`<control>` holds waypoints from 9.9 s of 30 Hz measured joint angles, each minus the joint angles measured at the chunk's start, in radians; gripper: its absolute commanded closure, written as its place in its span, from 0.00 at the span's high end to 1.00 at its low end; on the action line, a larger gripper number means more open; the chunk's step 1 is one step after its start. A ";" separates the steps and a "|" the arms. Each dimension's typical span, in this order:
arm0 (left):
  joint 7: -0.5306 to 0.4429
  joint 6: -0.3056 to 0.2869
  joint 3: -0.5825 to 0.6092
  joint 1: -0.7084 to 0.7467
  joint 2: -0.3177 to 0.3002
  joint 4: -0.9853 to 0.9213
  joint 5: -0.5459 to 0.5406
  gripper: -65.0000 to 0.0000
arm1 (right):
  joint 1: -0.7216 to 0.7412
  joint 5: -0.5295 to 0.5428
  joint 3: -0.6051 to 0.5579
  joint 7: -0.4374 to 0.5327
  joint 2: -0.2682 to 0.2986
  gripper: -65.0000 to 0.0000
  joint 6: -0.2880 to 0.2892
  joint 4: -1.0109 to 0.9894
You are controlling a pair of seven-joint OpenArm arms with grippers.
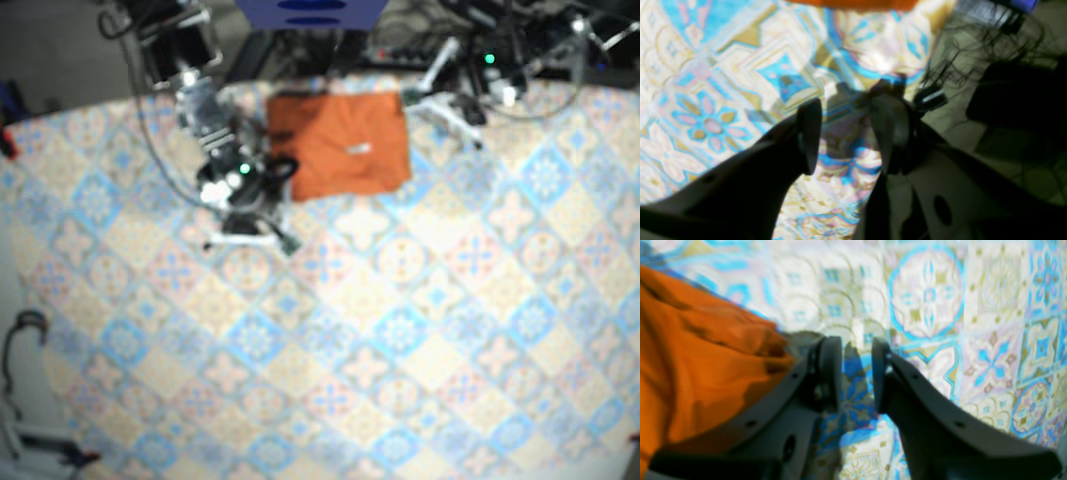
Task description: Fold the T-shirt properly
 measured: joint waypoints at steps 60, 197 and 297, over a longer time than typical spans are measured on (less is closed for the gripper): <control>0.007 0.003 0.304 -0.196 0.106 0.000 0.107 0.00 | 0.126 0.010 0.000 0.085 0.001 0.24 0.003 -0.230; -0.064 0.000 0.161 -0.523 0.225 -0.390 -0.004 0.00 | 0.036 -0.016 -0.351 -0.139 0.076 0.24 0.168 -0.068; -0.241 0.004 -0.884 0.655 0.128 0.001 -0.180 0.22 | -0.845 -0.291 0.776 0.141 0.209 0.28 0.055 0.249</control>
